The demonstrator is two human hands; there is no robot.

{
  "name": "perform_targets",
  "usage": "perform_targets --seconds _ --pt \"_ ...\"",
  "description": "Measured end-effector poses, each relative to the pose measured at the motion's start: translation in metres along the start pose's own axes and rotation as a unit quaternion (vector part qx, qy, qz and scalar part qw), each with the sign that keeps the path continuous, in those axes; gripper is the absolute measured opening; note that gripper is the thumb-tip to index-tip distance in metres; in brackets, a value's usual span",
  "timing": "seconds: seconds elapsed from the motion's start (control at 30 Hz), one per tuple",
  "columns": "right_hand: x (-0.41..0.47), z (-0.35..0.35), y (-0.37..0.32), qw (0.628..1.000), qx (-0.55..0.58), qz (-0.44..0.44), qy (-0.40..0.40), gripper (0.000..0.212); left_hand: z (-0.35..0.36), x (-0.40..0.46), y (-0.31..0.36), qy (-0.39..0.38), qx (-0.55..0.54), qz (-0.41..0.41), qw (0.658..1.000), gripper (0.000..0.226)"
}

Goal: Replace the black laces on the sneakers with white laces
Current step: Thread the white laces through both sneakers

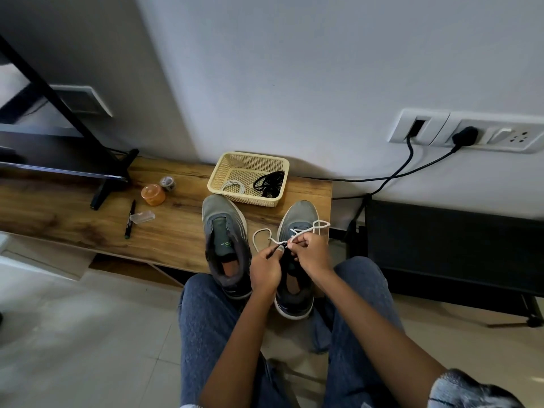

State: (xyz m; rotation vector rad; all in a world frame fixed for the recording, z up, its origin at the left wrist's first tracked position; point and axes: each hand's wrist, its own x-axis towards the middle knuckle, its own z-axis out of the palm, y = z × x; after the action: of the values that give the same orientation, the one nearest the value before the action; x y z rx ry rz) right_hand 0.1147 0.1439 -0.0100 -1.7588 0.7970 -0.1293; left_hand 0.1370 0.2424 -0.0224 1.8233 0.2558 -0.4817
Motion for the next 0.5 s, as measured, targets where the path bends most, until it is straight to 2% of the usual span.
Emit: perform_targets --seconds 0.1,0.3,0.5 --pt "-0.001 0.005 0.004 0.999 -0.025 -0.015 0.018 0.021 -0.001 0.0 0.0 0.0 -0.001 -0.003 1.0 0.016" --pt "-0.005 0.011 0.015 0.993 -0.057 -0.078 0.062 0.001 0.0 -0.001 -0.002 -0.008 0.018 0.0 1.0 0.016" --pt "-0.009 0.013 0.025 0.979 -0.134 -0.112 0.101 0.013 0.001 -0.002 -0.003 0.001 0.02 0.0 1.0 0.017"
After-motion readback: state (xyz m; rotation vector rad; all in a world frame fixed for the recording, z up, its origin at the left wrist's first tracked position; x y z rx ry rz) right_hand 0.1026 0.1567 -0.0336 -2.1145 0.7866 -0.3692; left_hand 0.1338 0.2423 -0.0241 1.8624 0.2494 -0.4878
